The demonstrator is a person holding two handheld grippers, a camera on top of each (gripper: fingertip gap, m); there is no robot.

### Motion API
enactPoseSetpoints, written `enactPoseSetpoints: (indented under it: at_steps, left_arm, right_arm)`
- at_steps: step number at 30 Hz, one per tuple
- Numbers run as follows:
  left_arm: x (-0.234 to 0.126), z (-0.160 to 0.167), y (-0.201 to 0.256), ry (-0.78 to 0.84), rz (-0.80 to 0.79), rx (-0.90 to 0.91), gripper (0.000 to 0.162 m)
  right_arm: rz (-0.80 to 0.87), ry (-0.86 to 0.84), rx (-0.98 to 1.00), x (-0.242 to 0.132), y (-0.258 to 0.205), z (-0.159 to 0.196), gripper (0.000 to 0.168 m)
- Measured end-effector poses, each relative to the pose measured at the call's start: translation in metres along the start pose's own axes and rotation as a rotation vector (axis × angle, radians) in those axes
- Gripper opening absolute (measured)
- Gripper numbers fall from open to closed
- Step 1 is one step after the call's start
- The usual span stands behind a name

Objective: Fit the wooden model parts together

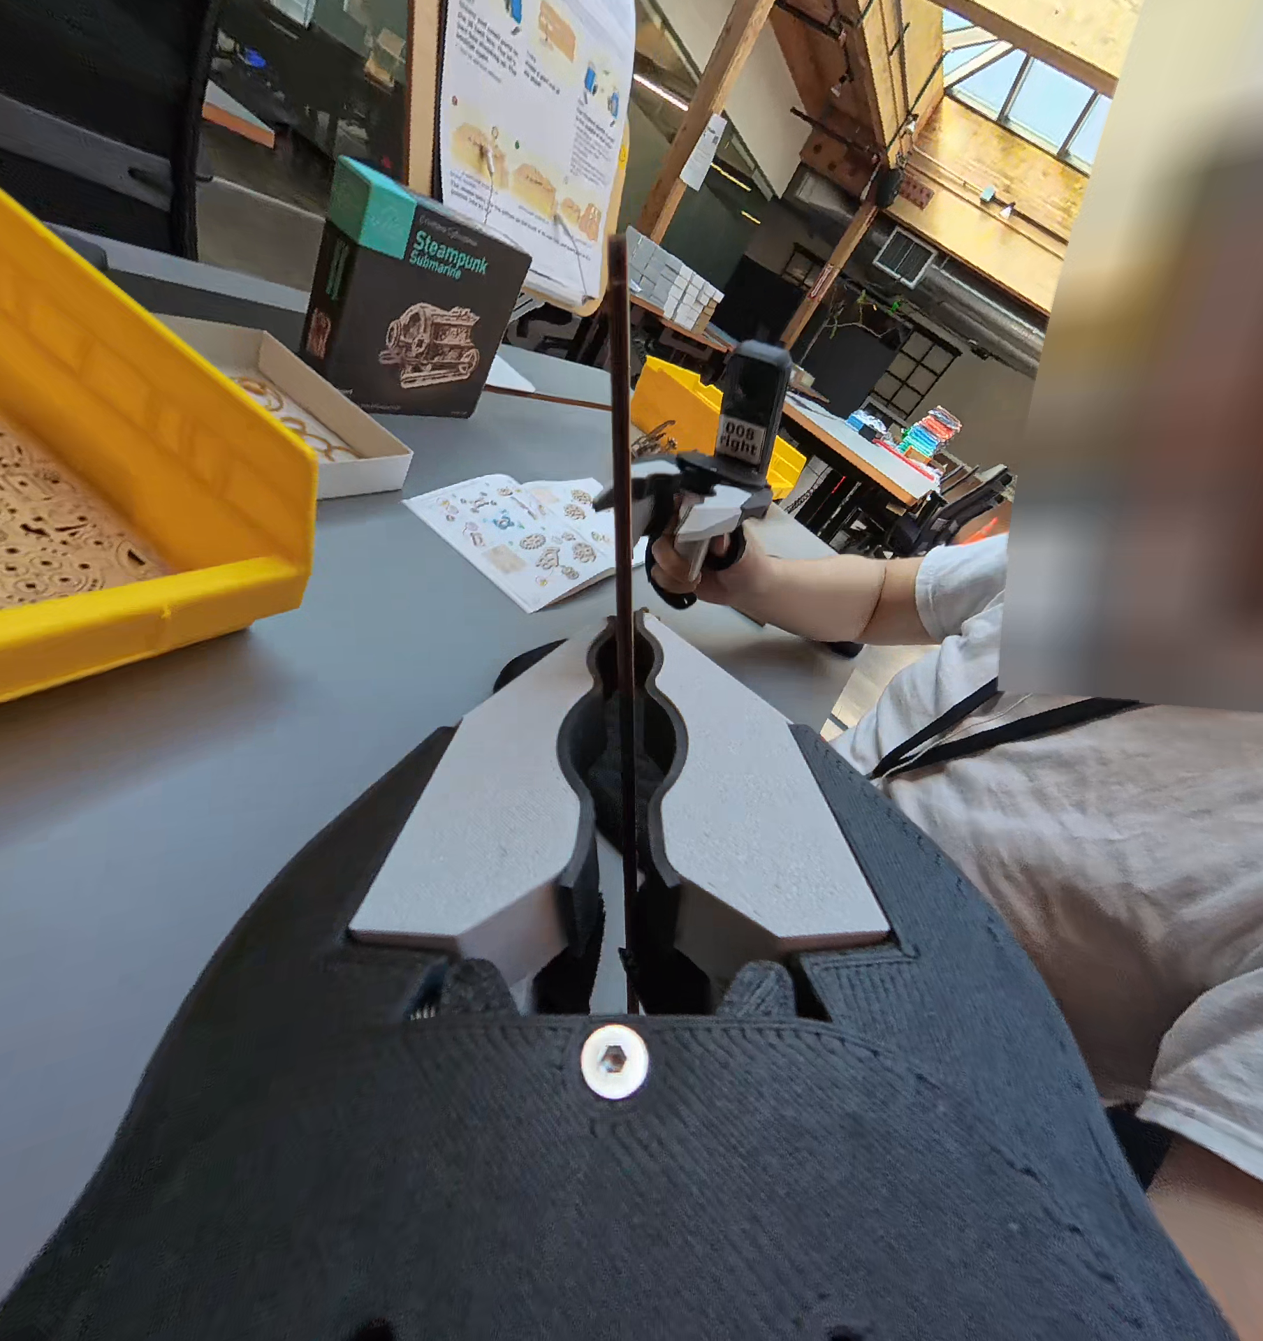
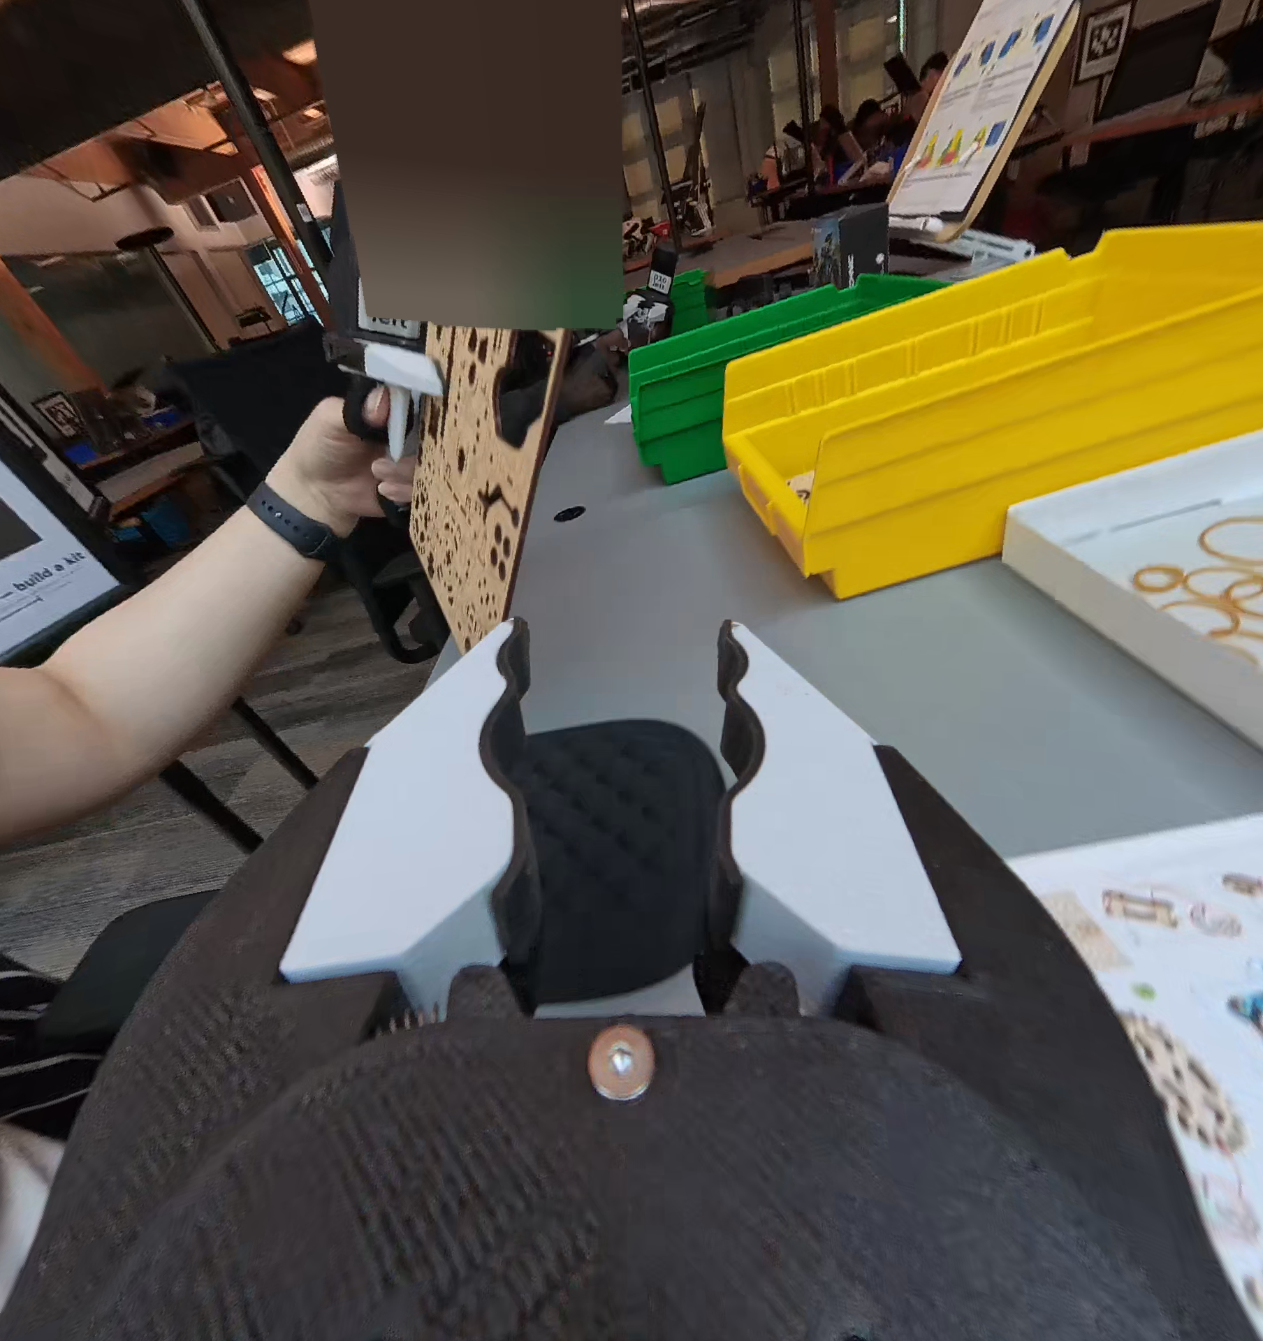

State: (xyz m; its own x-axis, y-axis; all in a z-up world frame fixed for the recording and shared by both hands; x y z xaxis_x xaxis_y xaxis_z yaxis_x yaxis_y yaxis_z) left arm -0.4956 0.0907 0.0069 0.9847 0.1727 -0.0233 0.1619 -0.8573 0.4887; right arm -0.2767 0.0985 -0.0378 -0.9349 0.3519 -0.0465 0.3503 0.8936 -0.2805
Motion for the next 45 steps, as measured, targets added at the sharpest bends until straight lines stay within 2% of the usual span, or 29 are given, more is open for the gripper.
enactPoseSetpoints:
  at_steps: [3, 6, 10, 14, 17, 21, 22, 23, 24, 25, 28, 31, 33, 36, 40, 41, 43, 45]
  left_arm:
    - [0.039, -0.018, 0.022, 0.036, 0.033, -0.025, 0.0]
    - [0.102, -0.019, 0.035, 0.027, 0.077, -0.084, 0.0]
    - [0.188, -0.018, 0.045, 0.069, 0.242, -0.198, 0.0]
    - [0.232, -0.022, 0.034, 0.108, 0.334, -0.263, 0.0]
    - [0.259, -0.017, 0.026, 0.076, 0.319, -0.259, 0.0]
    - [0.297, -0.01, 0.022, 0.02, 0.327, -0.287, 0.0]
    - [0.308, -0.009, 0.022, 0.005, 0.336, -0.296, 0.0]
    - [0.318, -0.007, 0.022, -0.013, 0.343, -0.3, 0.0]
    - [0.328, -0.006, 0.022, -0.027, 0.353, -0.298, 0.0]
    - [0.336, -0.007, 0.022, -0.034, 0.371, -0.291, 0.0]
    - [0.358, -0.004, 0.018, -0.109, 0.425, -0.268, 0.001]
    - [0.37, 0.006, 0.013, -0.224, 0.504, -0.243, 0.023]
    - [0.369, 0.011, 0.009, -0.217, 0.546, -0.233, 0.029]
    - [0.359, 0.022, 0.005, -0.189, 0.571, -0.25, 0.032]
    - [0.353, 0.035, 0.006, -0.239, 0.564, -0.208, 0.029]
    - [0.355, 0.035, 0.006, -0.234, 0.561, -0.195, 0.026]
    - [0.358, 0.036, 0.005, -0.211, 0.548, -0.165, 0.002]
    - [0.36, 0.037, 0.003, -0.204, 0.533, -0.152, 0.001]
  right_arm:
    - [0.009, 0.006, 0.042, -0.041, -0.008, 0.006, 0.052]
    - [0.033, 0.036, 0.062, -0.077, -0.005, -0.004, 0.054]
    - [0.018, 0.034, 0.061, -0.111, 0.0, -0.016, 0.052]
    - [0.03, 0.117, 0.132, -0.151, 0.01, -0.024, 0.049]
    - [0.058, 0.136, 0.171, -0.176, 0.018, -0.022, 0.05]
    - [0.06, 0.187, 0.272, -0.192, 0.035, -0.022, 0.05]
    - [0.048, 0.211, 0.307, -0.194, 0.04, -0.023, 0.045]
    - [0.021, 0.223, 0.348, -0.196, 0.043, -0.024, 0.03]
    - [-0.047, 0.214, 0.39, -0.198, 0.041, -0.023, 0.0]
    - [-0.074, 0.229, 0.439, -0.203, 0.044, -0.024, 0.0]
    - [-0.055, 0.282, 0.505, -0.225, 0.061, -0.024, 0.0]
    - [-0.041, 0.35, 0.58, -0.245, 0.072, -0.026, 0.0]
    - [-0.023, 0.385, 0.6, -0.253, 0.077, -0.028, 0.0]
    - [0.012, 0.35, 0.561, -0.255, 0.079, -0.027, 0.0]
    - [0.049, 0.28, 0.497, -0.25, 0.081, -0.022, 0.0]
    - [0.047, 0.277, 0.497, -0.249, 0.081, -0.021, 0.0]
    - [0.024, 0.295, 0.507, -0.249, 0.08, -0.021, 0.0]
    - [0.028, 0.308, 0.52, -0.251, 0.081, -0.02, 0.0]
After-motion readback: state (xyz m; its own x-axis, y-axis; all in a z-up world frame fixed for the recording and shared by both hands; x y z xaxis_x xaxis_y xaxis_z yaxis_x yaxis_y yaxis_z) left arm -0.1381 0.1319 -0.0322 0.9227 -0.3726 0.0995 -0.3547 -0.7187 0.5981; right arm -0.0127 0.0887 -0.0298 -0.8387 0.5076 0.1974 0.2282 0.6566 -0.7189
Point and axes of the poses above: each gripper's, where its closed fingertips meet, x out along the fingers, z out of its underside, y = z × x across the jaws, the point moved 2 cm from there along -x, back along the fingers, and after that the axes turned 2 degrees about y, right-handed, at the moved point
